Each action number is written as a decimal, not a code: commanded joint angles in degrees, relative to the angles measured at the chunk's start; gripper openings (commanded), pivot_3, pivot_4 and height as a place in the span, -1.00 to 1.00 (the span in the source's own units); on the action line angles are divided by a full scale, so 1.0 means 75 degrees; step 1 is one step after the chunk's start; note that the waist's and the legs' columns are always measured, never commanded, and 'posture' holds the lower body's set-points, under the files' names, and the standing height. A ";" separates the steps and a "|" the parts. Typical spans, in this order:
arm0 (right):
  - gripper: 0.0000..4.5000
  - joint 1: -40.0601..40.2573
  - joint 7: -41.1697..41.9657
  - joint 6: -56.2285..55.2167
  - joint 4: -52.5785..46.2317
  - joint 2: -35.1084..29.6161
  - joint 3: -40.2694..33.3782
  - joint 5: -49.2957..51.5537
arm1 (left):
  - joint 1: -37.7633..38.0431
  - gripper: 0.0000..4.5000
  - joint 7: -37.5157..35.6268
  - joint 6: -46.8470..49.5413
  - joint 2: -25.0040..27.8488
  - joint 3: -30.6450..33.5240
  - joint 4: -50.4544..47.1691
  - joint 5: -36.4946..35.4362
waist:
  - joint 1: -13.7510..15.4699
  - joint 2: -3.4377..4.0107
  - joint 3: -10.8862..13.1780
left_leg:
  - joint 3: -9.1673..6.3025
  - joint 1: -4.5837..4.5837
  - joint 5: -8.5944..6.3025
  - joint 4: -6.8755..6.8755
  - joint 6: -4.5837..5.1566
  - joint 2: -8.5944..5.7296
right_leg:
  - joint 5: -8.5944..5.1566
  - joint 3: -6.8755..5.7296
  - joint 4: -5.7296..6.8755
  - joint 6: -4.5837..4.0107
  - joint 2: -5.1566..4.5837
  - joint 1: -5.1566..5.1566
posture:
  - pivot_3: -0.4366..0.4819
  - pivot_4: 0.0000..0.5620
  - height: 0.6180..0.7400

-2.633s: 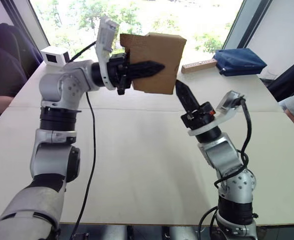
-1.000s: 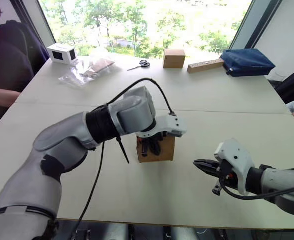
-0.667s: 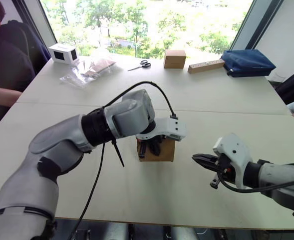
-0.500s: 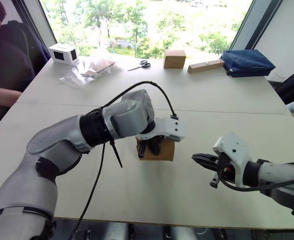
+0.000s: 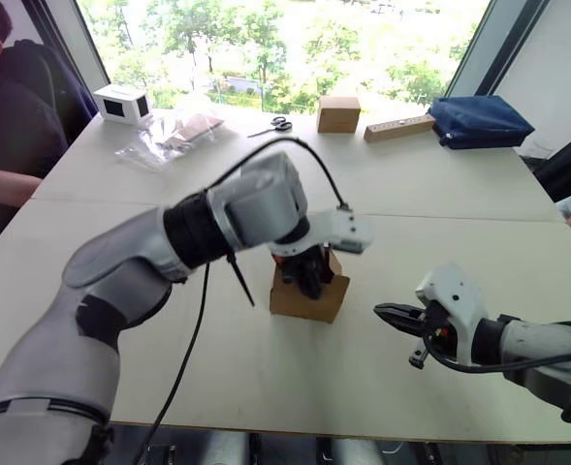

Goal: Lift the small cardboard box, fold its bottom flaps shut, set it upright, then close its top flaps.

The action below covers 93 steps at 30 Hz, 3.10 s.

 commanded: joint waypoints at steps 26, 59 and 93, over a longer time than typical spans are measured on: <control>-1.00 -0.2091 0.1917 -0.1536 0.2906 0.1154 0.0760 -0.0471 | 0.7222 -0.99 0.2025 -0.2534 0.1723 0.7289 -0.1678 -0.2452 | -0.0050 0.0008 -0.0007 | 0.0004 0.0021 0.0015 0.0009 -0.0028 -0.0010 | 0.0004 0.0000 0.0070 0.0011 -0.0030 0.0000 | -0.05 -0.47 1.00; -1.00 -0.4028 0.3278 -0.2112 0.4184 0.1680 0.3148 -0.2626 | 0.6324 -0.99 0.2432 -0.4645 0.0716 0.4562 -0.0365 -0.0417 | -0.0014 0.0009 -0.0008 | 0.0005 0.0098 0.0007 -0.0004 -0.0014 -0.0012 | 0.0002 -0.0004 0.0063 0.0009 -0.0022 0.0069 | -0.05 -0.47 1.00; -1.00 -0.3725 0.3229 -0.0841 0.3108 0.1214 0.0955 -0.1654 | 0.5332 -0.99 0.2158 -0.4167 0.0622 0.6288 0.0465 -0.1760 | -0.0009 0.0008 -0.0006 | 0.0002 0.0118 0.0004 -0.0012 -0.0010 -0.0008 | 0.0002 -0.0006 0.0059 0.0008 -0.0025 0.0085 | -0.05 -0.47 1.00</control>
